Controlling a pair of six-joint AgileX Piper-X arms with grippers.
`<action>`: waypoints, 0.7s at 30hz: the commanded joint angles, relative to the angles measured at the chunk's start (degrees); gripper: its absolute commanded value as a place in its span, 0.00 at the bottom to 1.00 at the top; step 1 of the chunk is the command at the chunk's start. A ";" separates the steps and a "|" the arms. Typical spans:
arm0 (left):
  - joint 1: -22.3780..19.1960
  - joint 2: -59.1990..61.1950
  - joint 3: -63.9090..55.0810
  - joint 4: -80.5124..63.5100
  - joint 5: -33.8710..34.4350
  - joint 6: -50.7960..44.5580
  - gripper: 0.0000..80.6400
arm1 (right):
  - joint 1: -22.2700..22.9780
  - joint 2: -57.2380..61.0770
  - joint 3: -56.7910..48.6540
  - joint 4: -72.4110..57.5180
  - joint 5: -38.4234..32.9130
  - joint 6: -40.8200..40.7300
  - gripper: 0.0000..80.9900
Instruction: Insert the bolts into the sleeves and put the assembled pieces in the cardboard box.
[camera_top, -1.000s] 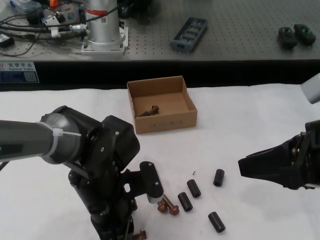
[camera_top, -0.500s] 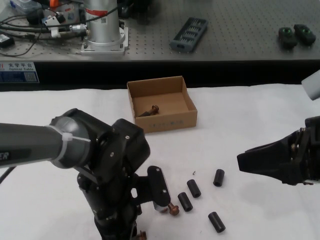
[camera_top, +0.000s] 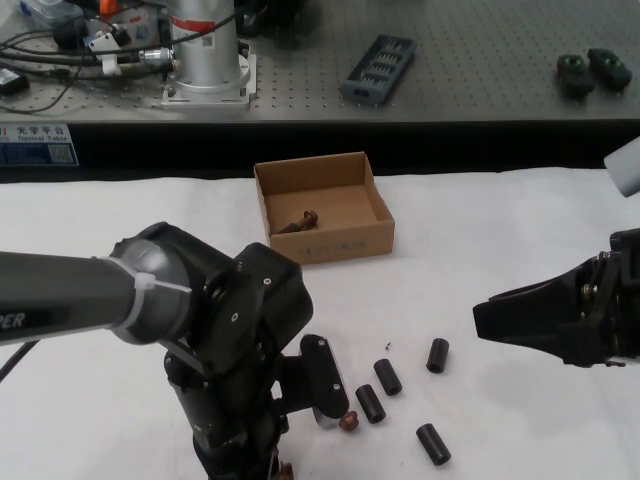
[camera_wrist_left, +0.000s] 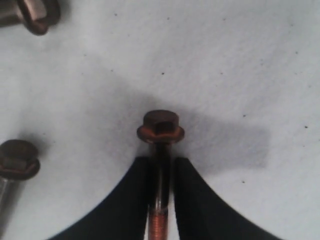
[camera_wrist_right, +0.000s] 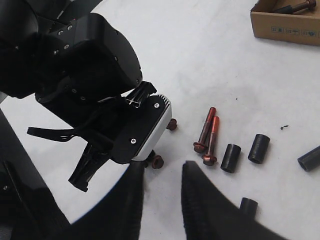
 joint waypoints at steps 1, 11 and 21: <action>-0.58 0.81 0.36 0.53 -0.90 -0.97 0.18 | 0.11 -0.01 -0.61 -0.59 -0.77 0.02 0.26; -0.58 0.81 0.36 3.42 -3.67 -2.00 0.17 | 0.11 -0.01 -0.61 -0.59 -0.77 0.02 0.26; -0.58 0.54 0.24 2.47 -0.03 -5.99 0.10 | 0.11 -0.01 -0.61 -0.59 -0.77 0.02 0.26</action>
